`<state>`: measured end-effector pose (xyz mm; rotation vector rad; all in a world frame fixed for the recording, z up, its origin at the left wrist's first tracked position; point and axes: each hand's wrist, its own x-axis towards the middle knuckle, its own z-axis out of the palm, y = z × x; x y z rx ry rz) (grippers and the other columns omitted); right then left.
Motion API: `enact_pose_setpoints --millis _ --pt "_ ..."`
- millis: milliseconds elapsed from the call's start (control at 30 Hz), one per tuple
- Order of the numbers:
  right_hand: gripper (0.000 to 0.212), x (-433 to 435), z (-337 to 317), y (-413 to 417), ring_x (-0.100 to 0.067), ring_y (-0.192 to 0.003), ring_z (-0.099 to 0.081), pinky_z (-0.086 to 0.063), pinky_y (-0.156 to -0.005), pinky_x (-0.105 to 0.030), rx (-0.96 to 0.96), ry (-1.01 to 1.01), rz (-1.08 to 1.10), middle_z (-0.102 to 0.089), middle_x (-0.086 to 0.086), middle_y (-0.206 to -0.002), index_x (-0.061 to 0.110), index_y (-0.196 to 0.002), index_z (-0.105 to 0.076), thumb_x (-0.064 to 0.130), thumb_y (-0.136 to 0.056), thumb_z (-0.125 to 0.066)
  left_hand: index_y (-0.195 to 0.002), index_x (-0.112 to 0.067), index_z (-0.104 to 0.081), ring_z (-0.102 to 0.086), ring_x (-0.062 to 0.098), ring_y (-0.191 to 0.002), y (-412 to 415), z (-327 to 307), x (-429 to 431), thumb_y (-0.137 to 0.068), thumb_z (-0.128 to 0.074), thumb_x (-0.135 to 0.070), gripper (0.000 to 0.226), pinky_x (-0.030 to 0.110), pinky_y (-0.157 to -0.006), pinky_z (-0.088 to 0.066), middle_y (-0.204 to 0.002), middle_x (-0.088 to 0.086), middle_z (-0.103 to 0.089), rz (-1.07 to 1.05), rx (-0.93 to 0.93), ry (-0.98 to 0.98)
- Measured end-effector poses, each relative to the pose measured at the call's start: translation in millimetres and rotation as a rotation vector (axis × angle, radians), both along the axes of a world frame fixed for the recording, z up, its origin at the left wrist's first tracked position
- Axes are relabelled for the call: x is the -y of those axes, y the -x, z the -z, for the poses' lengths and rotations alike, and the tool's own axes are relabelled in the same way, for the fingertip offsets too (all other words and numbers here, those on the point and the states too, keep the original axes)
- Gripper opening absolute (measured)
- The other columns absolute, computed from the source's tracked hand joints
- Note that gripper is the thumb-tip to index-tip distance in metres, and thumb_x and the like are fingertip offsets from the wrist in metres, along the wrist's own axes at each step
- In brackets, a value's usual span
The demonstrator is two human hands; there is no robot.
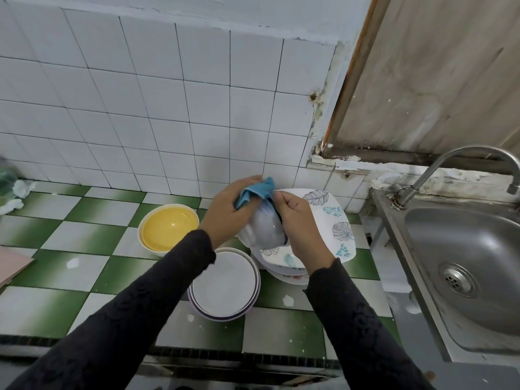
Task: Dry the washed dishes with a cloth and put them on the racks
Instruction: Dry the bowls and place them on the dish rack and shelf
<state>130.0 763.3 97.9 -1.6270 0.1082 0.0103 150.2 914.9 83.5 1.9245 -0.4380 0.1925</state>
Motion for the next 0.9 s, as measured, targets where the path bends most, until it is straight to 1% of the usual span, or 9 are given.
enact_pose_setpoints --millis 167,267,333,433,500,600,733,833,900 --pt "0.027 -4 3 7 -0.013 -0.082 -0.063 -0.054 -0.067 -0.028 -0.117 -0.484 0.222 -0.069 -0.002 -0.093 0.015 -0.093 -0.067 0.022 -0.108 -0.045 -0.109 -0.029 -0.065 -0.063 0.022 -0.090 -8 17 -9 -0.089 -0.049 -0.061 0.041 0.036 -0.076 -0.051 -0.102 0.004 -0.070 -0.274 -0.574 0.544" --pt "0.022 -17 8 7 -0.017 -0.087 -0.068 -0.060 -0.068 -0.033 -0.165 -0.900 0.287 -0.071 -0.007 -0.099 0.009 -0.113 -0.062 0.021 -0.108 -0.045 -0.127 -0.021 -0.059 -0.064 0.016 -0.080 2 35 3 -0.100 -0.042 -0.053 0.045 0.024 -0.061 -0.050 -0.102 0.003 -0.067 -0.329 -0.623 0.765" --pt "0.020 -25 9 4 -0.020 -0.092 -0.068 -0.060 -0.082 -0.041 -0.144 -1.035 0.296 -0.069 -0.011 -0.106 0.008 -0.120 -0.055 0.018 -0.107 -0.043 -0.132 -0.020 -0.053 -0.063 0.019 -0.102 14 38 20 -0.103 -0.042 -0.045 0.041 0.028 -0.078 -0.053 -0.115 0.003 -0.065 -0.451 -0.524 0.803" --pt "0.009 -31 11 -3 -0.029 -0.106 -0.062 -0.045 -0.107 -0.054 -0.108 -1.139 0.268 -0.062 -0.017 -0.118 0.012 -0.107 -0.051 0.015 -0.107 -0.042 -0.132 -0.026 -0.046 -0.055 0.013 -0.116 36 37 47 -0.105 -0.042 -0.031 0.028 0.030 -0.100 -0.049 -0.129 0.003 -0.057 -0.503 -0.280 0.649" --pt "0.008 -32 11 -4 -0.032 -0.104 -0.062 -0.054 -0.097 -0.048 -0.136 -1.092 0.202 -0.062 -0.018 -0.118 0.014 -0.106 -0.051 0.018 -0.106 -0.043 -0.139 -0.032 -0.040 -0.038 0.016 -0.138 40 46 48 -0.102 -0.046 -0.025 0.038 0.035 -0.116 -0.034 -0.147 0.001 -0.044 -0.402 0.041 0.292" --pt "0.046 -28 14 2 -0.034 -0.112 -0.063 -0.055 -0.097 -0.045 -0.220 -1.038 0.110 -0.057 -0.026 -0.135 0.007 -0.135 -0.048 0.024 -0.094 -0.056 -0.143 -0.028 -0.037 -0.020 0.023 -0.148 21 60 29 -0.096 -0.045 -0.026 0.049 0.040 -0.122 -0.017 -0.152 0.000 -0.040 -0.160 0.386 -0.168" --pt "0.058 -24 18 4 -0.039 -0.138 -0.047 -0.038 -0.116 -0.050 -0.240 -1.014 0.063 -0.048 -0.026 -0.148 0.001 -0.147 -0.041 0.027 -0.097 -0.051 -0.140 -0.020 -0.047 -0.033 0.027 -0.141 9 40 18 -0.096 -0.044 -0.030 0.045 0.050 -0.118 -0.027 -0.144 0.003 -0.050 -0.177 0.280 -0.095" --pt "0.048 -25 16 6 -0.035 -0.133 -0.054 -0.047 -0.108 -0.045 -0.284 -0.993 0.083 -0.055 -0.024 -0.143 0.002 -0.146 -0.047 0.028 -0.106 -0.044 -0.142 -0.021 -0.045 -0.030 0.026 -0.143 14 42 22 -0.094 -0.046 -0.026 0.049 0.041 -0.121 -0.021 -0.147 0.001 -0.047 -0.204 0.383 -0.246" --pt "0.043 -21 12 8 -0.030 -0.116 -0.066 -0.059 -0.091 -0.040 -0.265 -0.912 0.071 -0.063 -0.022 -0.133 0.003 -0.141 -0.051 0.027 -0.107 -0.042 -0.136 -0.022 -0.050 -0.041 0.022 -0.136 11 40 20 -0.096 -0.047 -0.027 0.041 0.039 -0.117 -0.032 -0.140 0.001 -0.053 -0.170 0.202 -0.102"
